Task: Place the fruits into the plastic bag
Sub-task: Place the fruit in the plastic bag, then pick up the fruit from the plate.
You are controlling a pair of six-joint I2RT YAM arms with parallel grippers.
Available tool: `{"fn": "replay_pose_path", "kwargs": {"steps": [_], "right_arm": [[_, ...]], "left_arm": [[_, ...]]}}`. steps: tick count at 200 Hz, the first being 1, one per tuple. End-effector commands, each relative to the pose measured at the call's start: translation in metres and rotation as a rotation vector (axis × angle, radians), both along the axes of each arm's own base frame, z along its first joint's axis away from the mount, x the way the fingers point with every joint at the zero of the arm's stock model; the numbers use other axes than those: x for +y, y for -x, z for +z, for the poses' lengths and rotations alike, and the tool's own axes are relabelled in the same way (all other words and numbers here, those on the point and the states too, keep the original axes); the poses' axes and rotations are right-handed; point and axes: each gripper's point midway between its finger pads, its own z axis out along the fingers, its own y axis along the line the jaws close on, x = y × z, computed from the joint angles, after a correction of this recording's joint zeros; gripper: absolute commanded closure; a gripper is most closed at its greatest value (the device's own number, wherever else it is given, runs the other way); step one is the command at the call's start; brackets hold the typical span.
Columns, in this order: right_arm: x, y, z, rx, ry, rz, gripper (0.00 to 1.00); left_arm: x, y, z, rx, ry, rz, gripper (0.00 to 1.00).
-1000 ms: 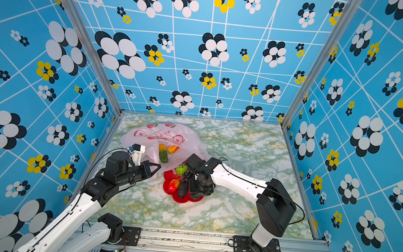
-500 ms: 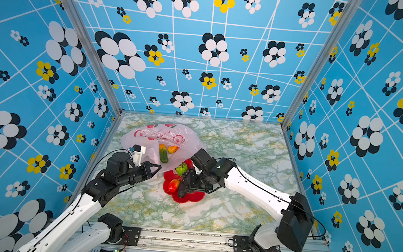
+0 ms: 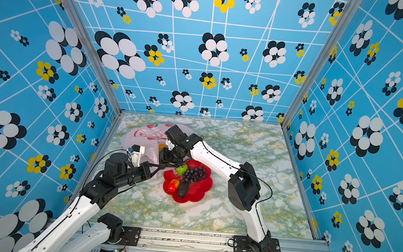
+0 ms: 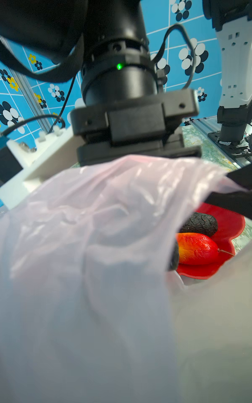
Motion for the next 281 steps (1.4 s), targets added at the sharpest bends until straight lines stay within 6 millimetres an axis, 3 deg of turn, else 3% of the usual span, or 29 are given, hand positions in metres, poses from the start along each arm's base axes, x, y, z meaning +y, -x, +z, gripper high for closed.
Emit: {"fn": "replay_pose_path", "kwargs": {"steps": [1,29,68,109,115,120,184,202,214,243,281], "right_arm": [[0.018,-0.013,-0.003,0.062,-0.073,-0.02,0.56],[0.035,-0.037,-0.011,0.101,-0.152,-0.086,0.48],[0.051,-0.067,0.021,0.041,-0.31,-0.141,0.32],[0.026,-0.068,0.042,-0.011,-0.296,-0.135,0.28],[0.02,-0.066,0.033,-0.007,-0.258,-0.137,0.28],[0.011,-0.062,0.047,-0.03,-0.252,-0.134,0.28],[-0.097,-0.014,0.053,-0.156,0.082,-0.153,0.29],[-0.128,0.006,0.045,-0.15,0.156,-0.189,0.29],[-0.146,0.024,0.027,-0.117,0.212,-0.204,0.29],[-0.16,0.061,-0.004,-0.074,0.274,-0.2,0.3],[-0.147,0.082,-0.037,-0.034,0.315,-0.161,0.3]], "left_arm": [[-0.003,0.0,0.006,-0.008,0.017,-0.003,1.0],[-0.003,-0.002,0.006,-0.007,0.027,0.005,1.0],[-0.004,-0.002,0.006,-0.007,0.029,0.006,1.0],[-0.002,-0.001,0.003,-0.005,0.03,0.014,1.0],[-0.002,-0.001,0.003,-0.005,0.03,0.016,1.0],[-0.002,-0.001,0.003,-0.007,0.032,0.017,1.0],[-0.003,0.002,-0.005,0.01,0.018,-0.004,1.0],[-0.003,0.004,-0.008,0.015,0.012,-0.008,1.0],[-0.003,0.005,-0.01,0.018,0.011,-0.012,1.0],[-0.004,0.007,-0.012,0.024,0.013,-0.022,1.0],[-0.007,0.007,-0.011,0.025,0.004,-0.046,1.0]]}}
